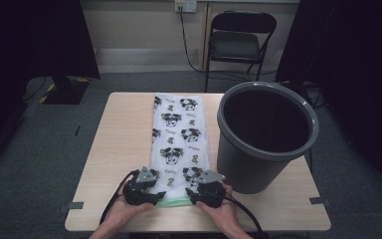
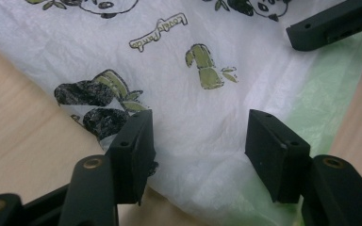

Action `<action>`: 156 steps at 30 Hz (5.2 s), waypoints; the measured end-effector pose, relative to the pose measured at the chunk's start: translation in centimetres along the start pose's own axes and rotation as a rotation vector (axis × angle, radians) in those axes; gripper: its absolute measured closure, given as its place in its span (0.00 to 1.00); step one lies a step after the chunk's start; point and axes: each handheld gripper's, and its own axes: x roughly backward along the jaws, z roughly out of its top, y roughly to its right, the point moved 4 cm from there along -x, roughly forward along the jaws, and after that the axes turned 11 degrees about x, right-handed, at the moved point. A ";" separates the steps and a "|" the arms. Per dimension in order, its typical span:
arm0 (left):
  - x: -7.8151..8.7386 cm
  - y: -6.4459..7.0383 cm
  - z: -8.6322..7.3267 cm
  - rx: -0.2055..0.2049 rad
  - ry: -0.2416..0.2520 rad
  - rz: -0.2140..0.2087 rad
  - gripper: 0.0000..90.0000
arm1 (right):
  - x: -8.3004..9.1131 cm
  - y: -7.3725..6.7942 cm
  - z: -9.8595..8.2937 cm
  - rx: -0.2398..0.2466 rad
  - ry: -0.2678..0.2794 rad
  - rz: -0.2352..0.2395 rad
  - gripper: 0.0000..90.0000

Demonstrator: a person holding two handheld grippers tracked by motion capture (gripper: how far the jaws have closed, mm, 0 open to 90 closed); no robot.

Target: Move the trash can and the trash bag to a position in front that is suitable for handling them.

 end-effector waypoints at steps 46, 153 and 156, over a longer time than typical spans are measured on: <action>2.3 -1.9 -0.1 0.111 0.161 -0.001 0.49 | 0.2 -4.4 0.9 0.070 0.035 0.161 0.57; -2.0 4.0 13.0 0.112 0.371 -0.023 0.62 | 14.8 18.0 -7.1 -0.211 0.176 -0.368 0.59; -1.0 3.6 12.1 0.104 0.365 -0.016 0.61 | 14.5 17.3 -6.5 -0.203 0.182 -0.343 0.59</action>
